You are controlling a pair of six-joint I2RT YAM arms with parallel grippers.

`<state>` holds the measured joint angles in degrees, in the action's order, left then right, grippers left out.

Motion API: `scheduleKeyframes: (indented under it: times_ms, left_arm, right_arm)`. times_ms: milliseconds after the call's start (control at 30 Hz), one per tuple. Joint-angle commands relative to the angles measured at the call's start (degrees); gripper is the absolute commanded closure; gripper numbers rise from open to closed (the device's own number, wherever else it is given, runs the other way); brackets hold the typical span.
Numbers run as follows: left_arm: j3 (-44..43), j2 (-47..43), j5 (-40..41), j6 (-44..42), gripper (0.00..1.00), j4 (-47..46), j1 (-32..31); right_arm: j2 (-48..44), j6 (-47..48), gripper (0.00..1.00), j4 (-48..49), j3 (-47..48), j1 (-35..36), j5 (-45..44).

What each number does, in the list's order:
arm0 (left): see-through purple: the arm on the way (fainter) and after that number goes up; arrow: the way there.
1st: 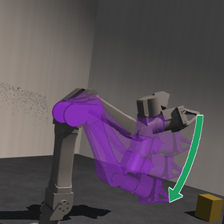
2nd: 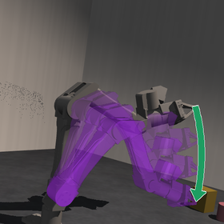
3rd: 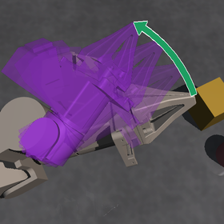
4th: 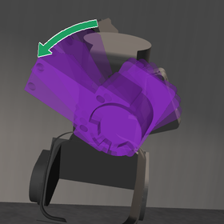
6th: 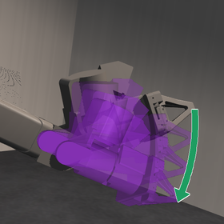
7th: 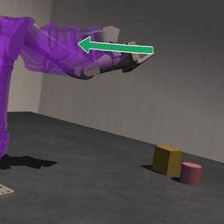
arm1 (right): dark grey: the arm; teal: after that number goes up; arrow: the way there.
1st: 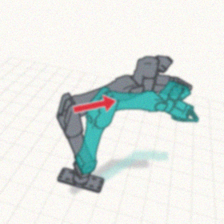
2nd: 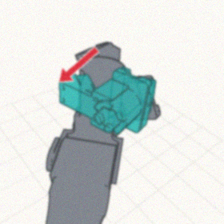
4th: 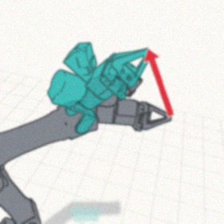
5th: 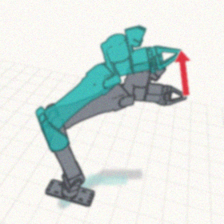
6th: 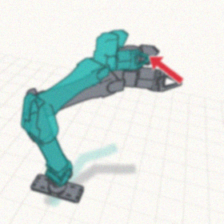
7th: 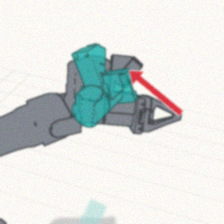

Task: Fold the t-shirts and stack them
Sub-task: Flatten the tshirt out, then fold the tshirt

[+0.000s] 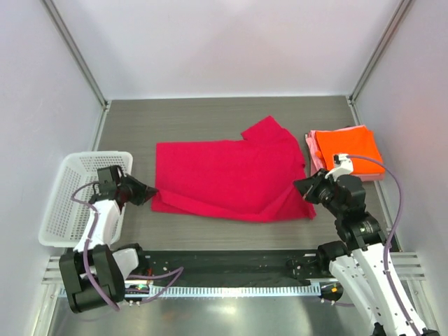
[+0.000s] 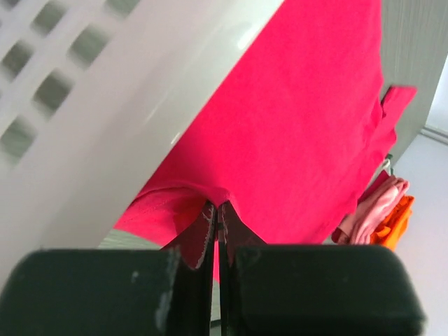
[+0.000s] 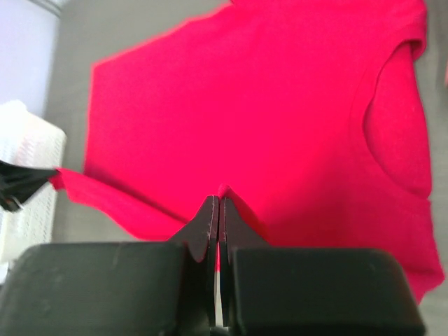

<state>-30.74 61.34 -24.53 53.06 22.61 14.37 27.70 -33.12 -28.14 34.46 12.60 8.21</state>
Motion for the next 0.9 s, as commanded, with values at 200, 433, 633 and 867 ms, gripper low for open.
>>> scheduleKeyframes:
  times_ms: [200,433,633,867]
  left_arm:
    - [2.44,-7.47,8.62,0.2,1.0,4.28,0.13]
    - [2.0,-4.65,6.61,1.61,1.0,6.04,0.13]
    - [1.48,-7.8,6.95,1.87,1.0,10.69,0.13]
    - [-1.25,-13.7,7.84,2.93,1.0,16.85,0.04]
  right_arm:
    - [12.36,1.92,0.99,-1.14,1.48,-0.12,1.82]
    - [20.19,4.03,0.99,0.54,8.69,-0.12,-3.02]
    - [19.06,4.91,0.99,0.54,11.42,-0.12,-3.29]
    - [20.28,6.14,0.99,0.46,12.74,-0.12,-3.11]
